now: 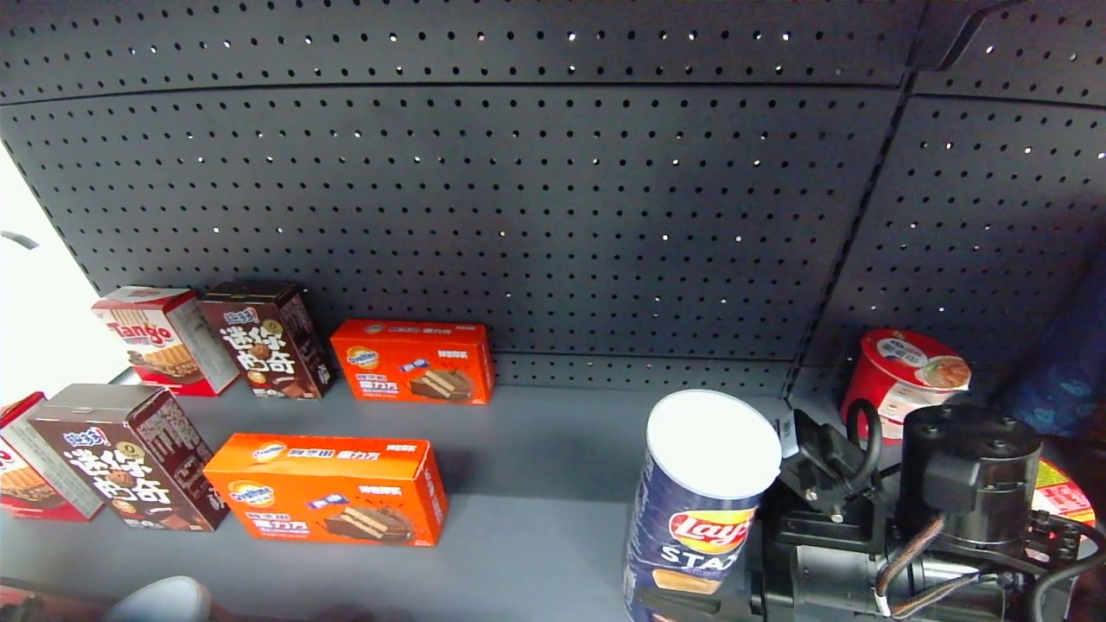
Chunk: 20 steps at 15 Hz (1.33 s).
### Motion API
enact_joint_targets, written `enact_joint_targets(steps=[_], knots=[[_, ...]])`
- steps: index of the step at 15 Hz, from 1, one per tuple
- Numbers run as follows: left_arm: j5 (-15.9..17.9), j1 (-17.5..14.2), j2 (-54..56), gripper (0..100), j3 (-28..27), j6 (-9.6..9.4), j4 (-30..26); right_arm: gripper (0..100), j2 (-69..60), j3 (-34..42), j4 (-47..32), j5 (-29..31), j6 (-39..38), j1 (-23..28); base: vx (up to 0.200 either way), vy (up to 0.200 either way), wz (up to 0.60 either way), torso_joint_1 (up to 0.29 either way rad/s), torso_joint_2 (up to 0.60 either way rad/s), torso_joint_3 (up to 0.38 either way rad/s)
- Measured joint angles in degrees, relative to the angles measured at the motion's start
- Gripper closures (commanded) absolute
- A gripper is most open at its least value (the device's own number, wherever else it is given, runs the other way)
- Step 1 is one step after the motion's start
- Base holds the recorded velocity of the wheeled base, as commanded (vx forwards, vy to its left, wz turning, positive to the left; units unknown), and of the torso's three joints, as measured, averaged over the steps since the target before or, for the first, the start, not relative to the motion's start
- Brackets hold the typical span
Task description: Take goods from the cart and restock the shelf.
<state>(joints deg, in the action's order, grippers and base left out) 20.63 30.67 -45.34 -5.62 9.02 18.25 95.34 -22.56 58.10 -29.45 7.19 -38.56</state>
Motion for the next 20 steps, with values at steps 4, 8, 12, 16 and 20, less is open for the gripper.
enact_joint_targets(steps=[4,8,12,16,20], knots=[[0.0,0.0,0.1,100,0.0,-0.02,0.0,0,-5.5,2.8,-0.6,-0.1,0.1,0.2,0.0,0.0,0.0,0.0,0.0,0.0],[0.0,0.1,0.2,100,-0.6,-0.07,0.1,0,-11.8,4.8,-2.6,0.1,0.1,1.1,0.0,0.0,0.0,0.0,0.0,0.0],[0.1,0.4,0.0,100,-1.9,-0.4,0.1,0,-20.4,3.4,-15.5,2.1,0.1,1.4,0.0,0.0,0.0,0.0,0.0,0.0],[0.1,0.8,-2.1,100,-7.0,-0.66,0.1,0,-30.5,1.4,-24.5,3.2,0.1,1.5,0.0,0.0,0.0,0.0,0.0,0.0],[0.1,2.8,-8.1,100,-12.3,-5.77,0.0,0,-38.4,-2.7,-32.9,7.0,0.1,1.5,0.0,0.0,0.0,0.0,0.0,0.0]])
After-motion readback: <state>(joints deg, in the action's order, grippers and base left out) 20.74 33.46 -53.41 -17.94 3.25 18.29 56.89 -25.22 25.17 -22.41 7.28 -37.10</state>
